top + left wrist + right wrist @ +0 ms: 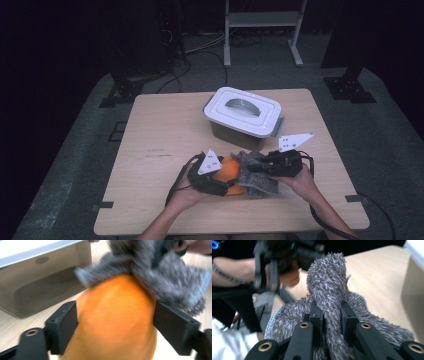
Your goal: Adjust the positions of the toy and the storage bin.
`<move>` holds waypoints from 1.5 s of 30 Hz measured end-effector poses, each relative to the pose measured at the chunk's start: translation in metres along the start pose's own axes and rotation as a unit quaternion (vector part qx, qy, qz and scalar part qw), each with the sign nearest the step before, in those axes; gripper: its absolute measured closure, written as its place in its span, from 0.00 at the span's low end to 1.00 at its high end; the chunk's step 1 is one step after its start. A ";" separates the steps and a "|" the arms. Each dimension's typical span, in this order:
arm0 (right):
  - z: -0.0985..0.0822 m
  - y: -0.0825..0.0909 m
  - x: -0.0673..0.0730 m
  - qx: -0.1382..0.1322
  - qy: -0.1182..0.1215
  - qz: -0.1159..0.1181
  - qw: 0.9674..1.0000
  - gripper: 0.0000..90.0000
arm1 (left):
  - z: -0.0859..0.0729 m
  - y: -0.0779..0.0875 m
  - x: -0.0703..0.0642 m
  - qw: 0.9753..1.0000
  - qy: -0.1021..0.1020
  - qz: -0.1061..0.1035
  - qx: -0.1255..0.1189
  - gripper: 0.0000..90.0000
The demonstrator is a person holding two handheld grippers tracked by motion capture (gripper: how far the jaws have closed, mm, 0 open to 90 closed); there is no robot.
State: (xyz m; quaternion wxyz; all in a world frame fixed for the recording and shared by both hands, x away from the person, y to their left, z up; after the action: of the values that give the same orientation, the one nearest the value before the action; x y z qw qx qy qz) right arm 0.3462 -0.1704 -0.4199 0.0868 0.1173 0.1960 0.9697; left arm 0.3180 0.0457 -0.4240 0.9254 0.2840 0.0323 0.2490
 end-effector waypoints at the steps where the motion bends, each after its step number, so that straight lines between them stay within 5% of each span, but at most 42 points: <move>1: -0.003 0.001 0.002 0.005 0.001 0.003 1.000 0.84 | 0.000 0.003 0.002 1.000 0.004 -0.005 -0.001 0.17; 7: -0.015 0.009 0.013 0.014 -0.003 0.031 0.999 0.84 | -0.005 0.002 0.004 0.999 0.008 -0.044 0.003 0.25; 15: 0.002 0.023 0.003 -0.030 -0.017 0.004 0.999 0.84 | -0.015 0.007 -0.019 0.997 -0.029 -0.071 0.013 0.30; 18: -0.007 0.012 0.003 0.004 -0.021 0.002 1.000 0.84 | -0.014 0.014 -0.015 0.996 -0.011 -0.083 -0.003 0.24; 22: -0.021 -0.001 0.011 0.026 -0.027 0.048 0.998 0.84 | -0.015 0.011 -0.005 0.996 0.014 -0.086 0.000 0.10; 28: -0.023 0.004 0.016 0.047 -0.017 0.055 0.997 0.84 | -0.025 -0.006 -0.002 0.989 0.057 -0.133 0.025 0.08; 30: -0.019 0.005 0.015 0.044 -0.012 0.047 0.998 0.84 | -0.027 -0.007 -0.003 0.993 0.046 -0.109 0.015 0.22; 33: -0.013 0.003 0.013 0.042 -0.009 0.039 0.998 0.84 | -0.023 -0.002 -0.007 0.998 0.001 -0.059 -0.007 0.33; 36: -0.001 0.003 0.011 0.025 -0.002 0.030 0.999 0.84 | -0.020 0.002 -0.011 0.998 -0.057 -0.017 -0.021 0.34; 39: 0.013 -0.001 0.011 0.014 0.009 0.023 1.000 0.84 | -0.021 0.003 -0.018 0.994 -0.105 -0.012 -0.021 0.34; 42: 0.014 -0.011 0.010 0.030 0.015 0.013 0.999 0.84 | -0.023 0.004 -0.018 0.995 -0.095 -0.028 -0.031 0.26; 45: 0.004 -0.023 0.011 0.048 0.017 0.024 0.998 0.84 | -0.026 0.005 -0.008 0.997 -0.038 -0.062 -0.031 0.10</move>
State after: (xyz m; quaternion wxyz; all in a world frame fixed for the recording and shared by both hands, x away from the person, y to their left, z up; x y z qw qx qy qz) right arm 0.3392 -0.1461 -0.4233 0.0549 0.1098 0.2407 0.9628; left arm 0.3034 0.0584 -0.4440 0.9480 0.2618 0.0071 0.1809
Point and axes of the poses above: each handheld gripper's, and its own axes: y roughly backward along the jaws, z roughly out of its top, x roughly to its left, the point moved 4 cm from there along -y, roughly forward along the jaws, and after that the axes turned 2 degrees about x, right-handed, at the moved point
